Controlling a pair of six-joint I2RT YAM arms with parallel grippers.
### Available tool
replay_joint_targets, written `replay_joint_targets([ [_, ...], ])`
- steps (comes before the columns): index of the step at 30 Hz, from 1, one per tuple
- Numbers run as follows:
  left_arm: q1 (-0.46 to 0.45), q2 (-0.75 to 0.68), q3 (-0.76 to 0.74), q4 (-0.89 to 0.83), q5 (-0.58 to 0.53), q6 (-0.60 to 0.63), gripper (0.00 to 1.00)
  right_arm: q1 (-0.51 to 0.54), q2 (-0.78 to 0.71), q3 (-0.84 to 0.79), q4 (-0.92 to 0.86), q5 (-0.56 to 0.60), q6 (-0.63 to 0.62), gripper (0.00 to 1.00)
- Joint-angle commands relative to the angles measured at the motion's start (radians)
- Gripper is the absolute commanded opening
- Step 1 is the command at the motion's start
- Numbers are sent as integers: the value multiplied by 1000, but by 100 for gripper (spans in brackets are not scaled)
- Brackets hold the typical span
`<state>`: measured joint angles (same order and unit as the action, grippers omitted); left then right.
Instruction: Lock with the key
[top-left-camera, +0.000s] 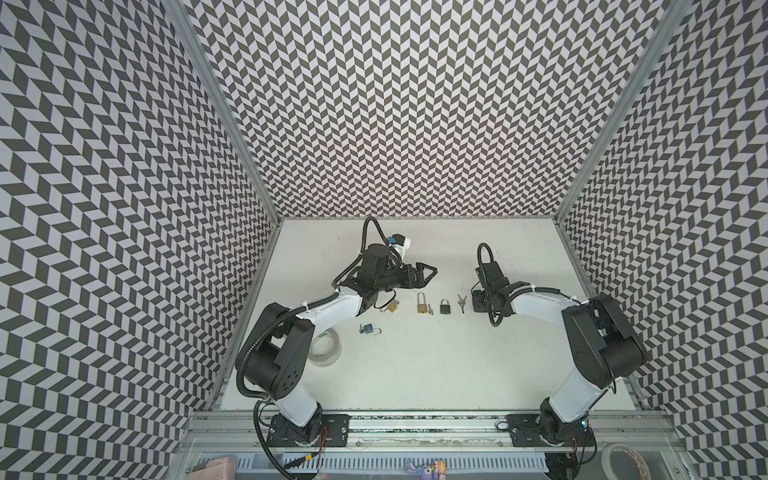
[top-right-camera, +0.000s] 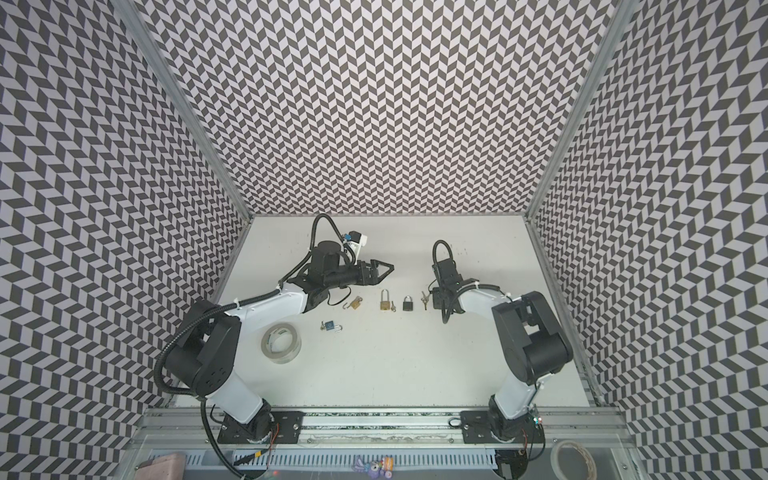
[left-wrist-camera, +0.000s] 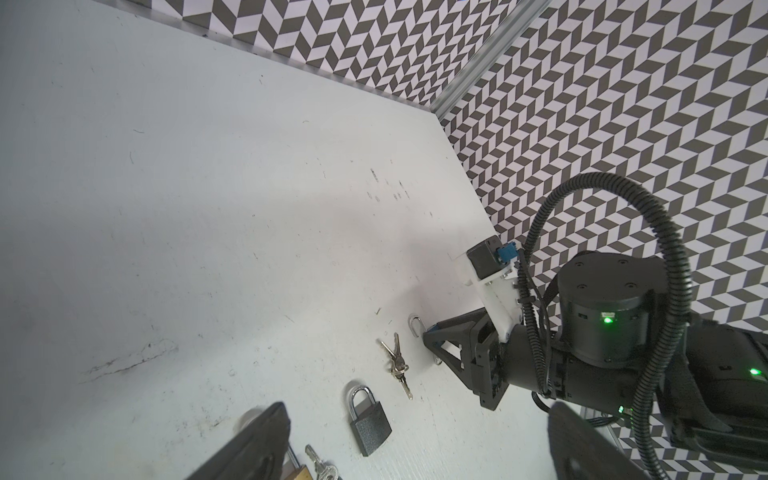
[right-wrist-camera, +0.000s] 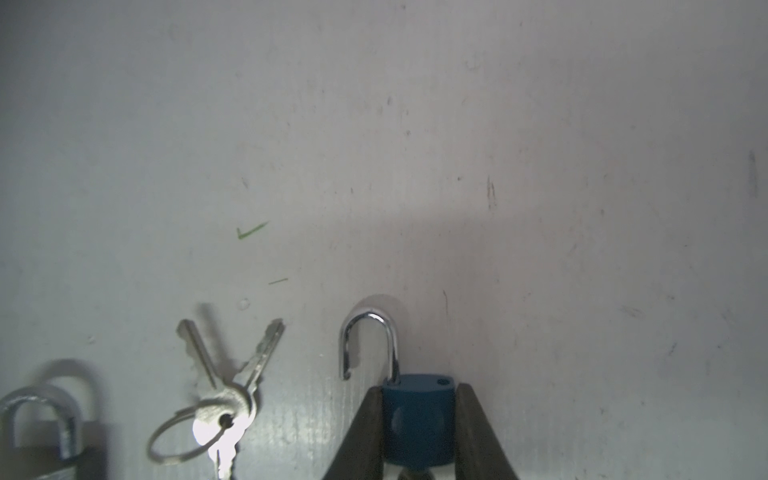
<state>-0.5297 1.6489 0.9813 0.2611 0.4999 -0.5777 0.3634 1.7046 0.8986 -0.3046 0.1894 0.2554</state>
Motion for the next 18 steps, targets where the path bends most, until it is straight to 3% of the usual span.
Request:
replay_joint_targets([
  [1, 5, -21, -12, 15, 2, -2, 97, -4, -12, 6, 4, -3, 10, 23],
  [6, 35, -79, -24, -4, -7, 2, 96, -3, -137, -19, 41, -86, -21, 16],
  [13, 97, -204, -17, -135, -9, 85, 89, -1, -405, -114, 226, -481, -110, 6],
  [15, 103, -228, 2, -193, 3, 129, 88, 0, -439, -120, 250, -639, -173, 4],
  [18, 105, -255, 31, -282, 27, 204, 85, 10, -449, -81, 218, -748, -242, 0],
])
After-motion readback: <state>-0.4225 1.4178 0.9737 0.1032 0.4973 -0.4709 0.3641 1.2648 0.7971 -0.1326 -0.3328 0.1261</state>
